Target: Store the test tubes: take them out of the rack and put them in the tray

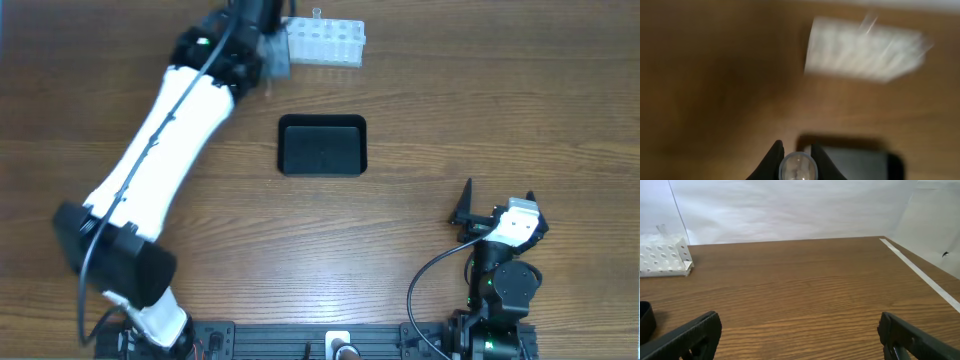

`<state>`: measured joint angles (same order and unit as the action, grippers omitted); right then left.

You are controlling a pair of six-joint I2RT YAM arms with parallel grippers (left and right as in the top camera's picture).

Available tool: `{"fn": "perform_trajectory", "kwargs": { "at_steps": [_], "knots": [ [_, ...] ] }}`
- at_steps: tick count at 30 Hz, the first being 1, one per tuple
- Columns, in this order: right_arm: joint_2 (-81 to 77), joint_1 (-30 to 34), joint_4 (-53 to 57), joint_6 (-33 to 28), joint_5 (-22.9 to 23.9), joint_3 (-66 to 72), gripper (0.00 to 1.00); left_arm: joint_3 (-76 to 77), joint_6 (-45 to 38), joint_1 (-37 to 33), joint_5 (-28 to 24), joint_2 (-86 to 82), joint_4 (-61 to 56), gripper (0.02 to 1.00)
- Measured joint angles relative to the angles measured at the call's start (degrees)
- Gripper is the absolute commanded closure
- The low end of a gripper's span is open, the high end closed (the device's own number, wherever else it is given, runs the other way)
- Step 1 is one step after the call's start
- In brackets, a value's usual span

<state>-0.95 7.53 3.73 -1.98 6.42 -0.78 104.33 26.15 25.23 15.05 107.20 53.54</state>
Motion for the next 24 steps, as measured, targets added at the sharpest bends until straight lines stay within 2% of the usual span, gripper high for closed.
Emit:
{"fn": "perform_trajectory", "kwargs": {
  "at_steps": [10,24],
  "knots": [
    [0.0,0.0,0.0,0.0,0.0,0.0,0.009,-2.1,5.7,5.2,-0.2,9.2,0.2,0.886],
    [0.0,0.0,0.0,0.0,0.0,0.0,0.009,-2.1,6.5,5.9,-0.8,15.3,0.9,0.879]
  ]
}}
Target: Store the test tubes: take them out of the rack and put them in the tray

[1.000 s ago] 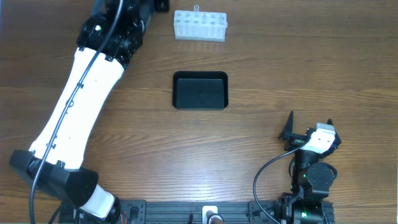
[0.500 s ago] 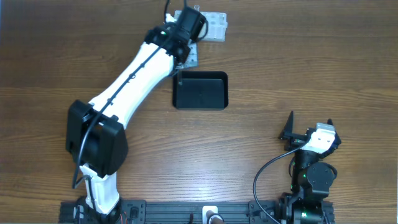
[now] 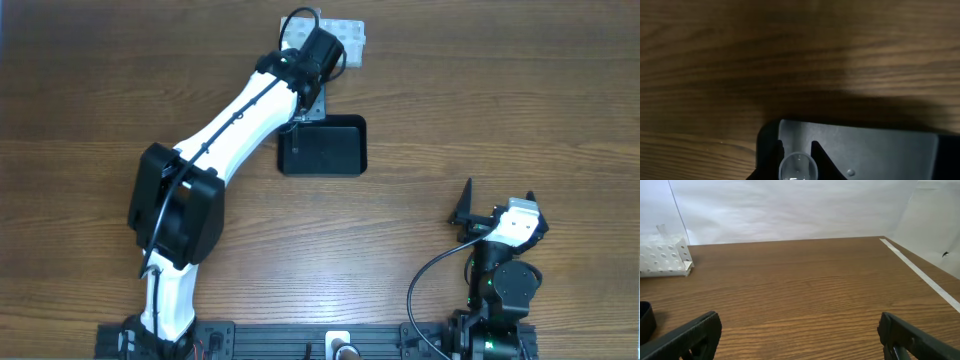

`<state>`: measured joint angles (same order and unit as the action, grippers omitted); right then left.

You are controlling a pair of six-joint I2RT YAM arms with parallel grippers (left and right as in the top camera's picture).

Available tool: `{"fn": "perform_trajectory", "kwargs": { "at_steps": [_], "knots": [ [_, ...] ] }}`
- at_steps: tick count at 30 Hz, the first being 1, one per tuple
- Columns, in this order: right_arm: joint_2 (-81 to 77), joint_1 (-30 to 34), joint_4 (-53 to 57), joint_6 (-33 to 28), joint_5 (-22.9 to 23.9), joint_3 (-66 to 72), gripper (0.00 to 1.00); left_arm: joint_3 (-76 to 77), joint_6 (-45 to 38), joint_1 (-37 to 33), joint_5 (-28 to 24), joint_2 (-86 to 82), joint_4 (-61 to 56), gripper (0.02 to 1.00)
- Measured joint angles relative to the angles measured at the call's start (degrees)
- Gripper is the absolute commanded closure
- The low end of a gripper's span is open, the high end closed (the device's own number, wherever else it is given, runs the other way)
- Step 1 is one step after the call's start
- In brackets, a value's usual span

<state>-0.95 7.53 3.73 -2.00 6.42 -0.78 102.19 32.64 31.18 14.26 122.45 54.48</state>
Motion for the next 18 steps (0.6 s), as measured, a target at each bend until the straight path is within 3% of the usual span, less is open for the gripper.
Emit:
{"fn": "perform_trajectory", "kwargs": {
  "at_steps": [18],
  "knots": [
    [0.0,0.0,0.0,0.0,0.0,0.0,0.009,0.0,0.2,0.0,-3.6,2.8,3.3,0.847]
  ]
}}
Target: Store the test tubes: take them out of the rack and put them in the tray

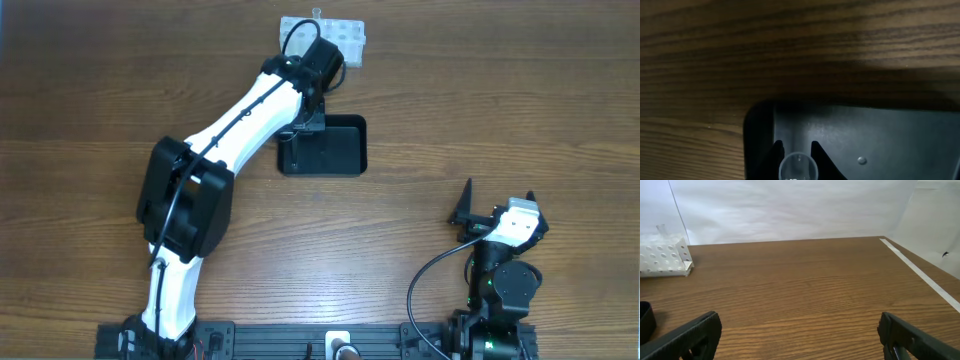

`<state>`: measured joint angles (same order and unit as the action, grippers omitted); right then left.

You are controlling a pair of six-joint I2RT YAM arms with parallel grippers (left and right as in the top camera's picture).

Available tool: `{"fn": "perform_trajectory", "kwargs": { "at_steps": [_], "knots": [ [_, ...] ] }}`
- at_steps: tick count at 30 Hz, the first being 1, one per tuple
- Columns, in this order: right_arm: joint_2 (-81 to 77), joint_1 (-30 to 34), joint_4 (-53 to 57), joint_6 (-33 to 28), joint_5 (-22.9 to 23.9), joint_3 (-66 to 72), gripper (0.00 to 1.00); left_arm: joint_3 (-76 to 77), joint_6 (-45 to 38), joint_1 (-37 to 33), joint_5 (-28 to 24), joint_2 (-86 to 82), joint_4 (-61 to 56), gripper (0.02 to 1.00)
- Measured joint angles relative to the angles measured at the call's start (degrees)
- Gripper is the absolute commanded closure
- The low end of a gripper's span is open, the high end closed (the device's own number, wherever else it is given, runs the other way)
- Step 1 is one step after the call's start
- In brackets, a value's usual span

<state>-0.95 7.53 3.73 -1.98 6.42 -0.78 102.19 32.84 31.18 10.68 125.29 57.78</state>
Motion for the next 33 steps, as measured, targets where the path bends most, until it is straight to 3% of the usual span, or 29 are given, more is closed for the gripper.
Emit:
{"fn": "perform_trajectory", "kwargs": {
  "at_steps": [13,15,17,18,23,33],
  "knots": [
    [0.0,0.0,0.0,0.0,0.0,0.0,0.007,0.0,0.2,0.0,0.6,-1.0,-0.1,0.676],
    [0.0,0.0,0.0,0.0,0.0,0.0,0.009,-0.3,0.3,0.0,2.2,-2.7,-1.3,0.588],
    [0.0,0.0,0.0,0.0,0.0,0.0,0.009,-0.5,0.0,-0.3,4.7,-5.4,-4.5,0.343],
    [0.0,0.0,0.0,0.0,0.0,0.0,0.009,-0.5,-0.4,-0.5,5.7,-6.6,-6.6,0.288],
    [0.0,0.0,0.0,0.0,0.0,0.0,0.009,-0.4,-7.7,-4.2,8.2,-13.0,-25.2,0.222],
    [0.0,0.0,0.0,0.0,0.0,0.0,0.009,-0.2,-28.0,-14.8,-6.7,-9.2,-47.1,0.156]
  ]
}}
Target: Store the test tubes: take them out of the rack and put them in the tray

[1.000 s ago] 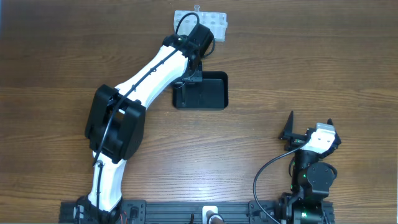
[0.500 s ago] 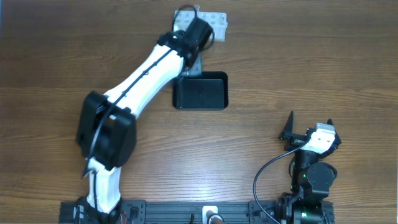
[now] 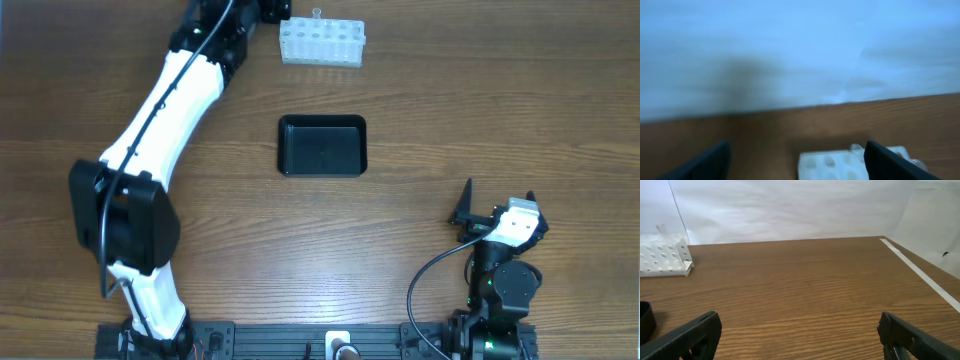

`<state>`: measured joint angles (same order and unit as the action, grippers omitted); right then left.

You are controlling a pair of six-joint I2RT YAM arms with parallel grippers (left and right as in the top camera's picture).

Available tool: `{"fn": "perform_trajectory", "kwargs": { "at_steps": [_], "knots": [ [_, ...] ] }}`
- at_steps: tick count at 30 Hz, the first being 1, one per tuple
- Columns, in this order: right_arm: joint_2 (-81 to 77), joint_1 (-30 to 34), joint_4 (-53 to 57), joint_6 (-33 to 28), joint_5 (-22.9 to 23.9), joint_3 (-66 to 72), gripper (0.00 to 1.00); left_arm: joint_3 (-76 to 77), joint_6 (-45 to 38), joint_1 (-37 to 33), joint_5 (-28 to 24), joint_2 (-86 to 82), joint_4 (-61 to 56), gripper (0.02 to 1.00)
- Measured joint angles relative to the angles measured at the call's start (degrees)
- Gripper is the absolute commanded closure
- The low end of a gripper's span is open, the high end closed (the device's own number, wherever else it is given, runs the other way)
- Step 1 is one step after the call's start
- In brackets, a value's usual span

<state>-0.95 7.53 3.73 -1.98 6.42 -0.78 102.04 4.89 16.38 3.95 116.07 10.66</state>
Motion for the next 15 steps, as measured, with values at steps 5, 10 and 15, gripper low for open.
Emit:
{"fn": "perform_trajectory", "kwargs": {
  "at_steps": [5,10,15],
  "knots": [
    [0.0,0.0,0.0,0.0,0.0,0.0,0.009,0.0,-5.3,-0.8,-5.7,6.2,-6.9,0.150],
    [0.0,0.0,0.0,0.0,0.0,0.0,0.009,0.0,-8.1,-0.6,-8.7,10.4,-9.5,0.148],
    [0.0,0.0,0.0,0.0,0.0,0.0,0.007,0.0,-10.1,-0.6,-10.1,11.6,-10.7,0.148]
  ]
}}
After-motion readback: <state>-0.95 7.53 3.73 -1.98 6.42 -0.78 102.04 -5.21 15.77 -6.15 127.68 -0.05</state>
